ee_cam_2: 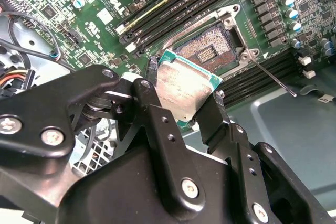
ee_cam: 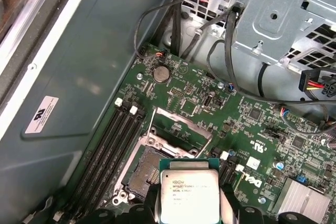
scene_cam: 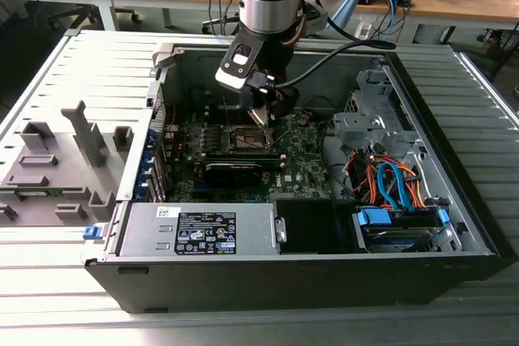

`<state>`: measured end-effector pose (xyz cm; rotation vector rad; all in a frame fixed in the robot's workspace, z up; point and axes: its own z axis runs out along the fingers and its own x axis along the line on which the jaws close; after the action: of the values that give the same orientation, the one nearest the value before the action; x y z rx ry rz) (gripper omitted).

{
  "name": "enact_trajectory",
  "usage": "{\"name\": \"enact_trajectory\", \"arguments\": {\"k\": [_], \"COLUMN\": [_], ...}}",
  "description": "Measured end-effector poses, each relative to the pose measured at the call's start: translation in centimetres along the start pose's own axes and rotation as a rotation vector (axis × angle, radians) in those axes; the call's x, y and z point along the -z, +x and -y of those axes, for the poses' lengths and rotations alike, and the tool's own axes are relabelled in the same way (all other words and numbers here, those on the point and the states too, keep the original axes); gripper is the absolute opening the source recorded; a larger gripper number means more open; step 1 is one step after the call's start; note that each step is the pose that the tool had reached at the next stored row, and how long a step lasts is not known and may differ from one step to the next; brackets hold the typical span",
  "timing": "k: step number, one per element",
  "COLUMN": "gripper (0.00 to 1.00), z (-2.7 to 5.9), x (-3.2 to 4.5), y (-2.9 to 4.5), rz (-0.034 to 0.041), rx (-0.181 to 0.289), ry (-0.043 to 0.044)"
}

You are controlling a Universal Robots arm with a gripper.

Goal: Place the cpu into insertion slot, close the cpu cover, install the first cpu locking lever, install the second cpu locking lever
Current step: 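Place the cpu into insertion slot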

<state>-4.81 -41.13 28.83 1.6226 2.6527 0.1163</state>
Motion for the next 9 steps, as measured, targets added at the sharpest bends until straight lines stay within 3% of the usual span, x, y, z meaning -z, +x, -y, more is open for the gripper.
{"name": "enact_trajectory", "arguments": {"k": [9], "gripper": [0.54], "z": [0.00], "x": [0.00], "y": [0.00], "rz": [0.0015], "rx": [-0.019], "ry": [-0.0003]}}
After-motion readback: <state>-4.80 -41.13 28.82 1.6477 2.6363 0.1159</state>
